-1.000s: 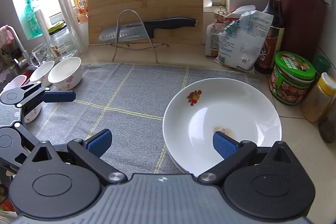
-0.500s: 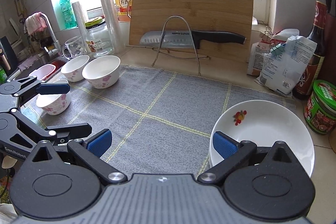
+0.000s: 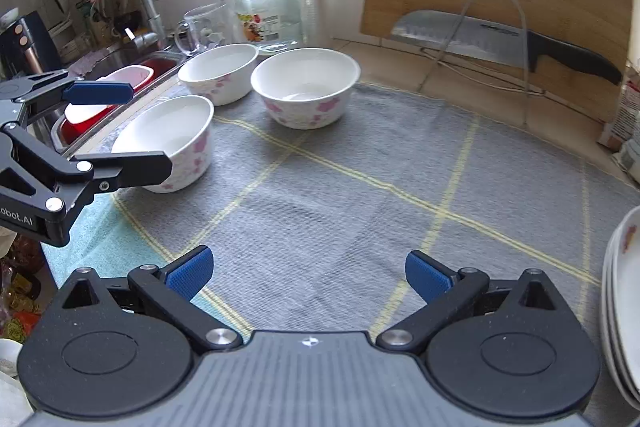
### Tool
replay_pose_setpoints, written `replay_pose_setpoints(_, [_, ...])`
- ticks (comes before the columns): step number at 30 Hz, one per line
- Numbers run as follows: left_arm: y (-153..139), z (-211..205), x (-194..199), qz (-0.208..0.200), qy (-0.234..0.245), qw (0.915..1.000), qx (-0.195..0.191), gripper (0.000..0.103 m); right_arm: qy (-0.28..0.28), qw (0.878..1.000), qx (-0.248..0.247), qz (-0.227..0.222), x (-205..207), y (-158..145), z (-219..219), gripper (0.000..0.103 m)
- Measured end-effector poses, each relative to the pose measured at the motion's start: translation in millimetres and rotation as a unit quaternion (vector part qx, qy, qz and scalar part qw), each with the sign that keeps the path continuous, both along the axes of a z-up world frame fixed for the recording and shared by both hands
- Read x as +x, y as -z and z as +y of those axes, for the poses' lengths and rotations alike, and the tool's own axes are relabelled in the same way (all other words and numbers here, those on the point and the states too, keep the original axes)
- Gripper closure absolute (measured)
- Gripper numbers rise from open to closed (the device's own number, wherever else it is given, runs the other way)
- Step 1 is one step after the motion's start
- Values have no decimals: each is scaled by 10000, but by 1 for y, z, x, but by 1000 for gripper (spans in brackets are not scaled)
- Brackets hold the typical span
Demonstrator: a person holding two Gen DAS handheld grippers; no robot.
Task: Organize plates and bowls
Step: 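Move the left gripper to the rim of a white bowl, then close the left gripper on the white bowl's rim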
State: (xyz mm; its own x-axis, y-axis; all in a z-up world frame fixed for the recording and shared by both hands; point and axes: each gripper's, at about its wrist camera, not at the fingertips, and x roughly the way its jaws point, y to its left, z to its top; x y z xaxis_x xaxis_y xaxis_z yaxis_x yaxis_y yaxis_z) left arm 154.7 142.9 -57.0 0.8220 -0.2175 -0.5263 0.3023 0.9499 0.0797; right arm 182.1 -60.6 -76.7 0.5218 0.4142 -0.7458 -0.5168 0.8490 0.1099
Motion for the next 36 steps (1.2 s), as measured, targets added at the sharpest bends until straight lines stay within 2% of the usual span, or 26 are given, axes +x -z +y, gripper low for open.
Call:
replay_pose_setpoints(7, [5,48,4,93,-267,9996,-85,1,-515,9986,-144,-46,6,7,72,0])
replay_pose_setpoints(13, [11,70,8,146,-387,9990,-139,1,-873,9957,-304,-105,8,16,111,0])
replay_pose_setpoints(19, [16,84,13,239,-443,9986,-163,1,-1012,9941,-357,-177,11,24,133,0])
replay_pose_setpoints(24, [21,94,22,390,-425,9980,-256,1,-1083,9914,-526,-522,10,22,147,0])
replay_pose_setpoints(30, [26,100,37,636,-185,9973,-321,2,-1190,9893,-541,-655,9,23,154,0])
replay_pose_setpoints(33, [28,102,46,796,26,9961,-367,5,-1191,9890,-532,-701,8,23,154,0])
replay_pose_setpoints(36, [29,101,56,940,242,9945,-386,15,-1156,9888,-565,-758,9,23,155,0])
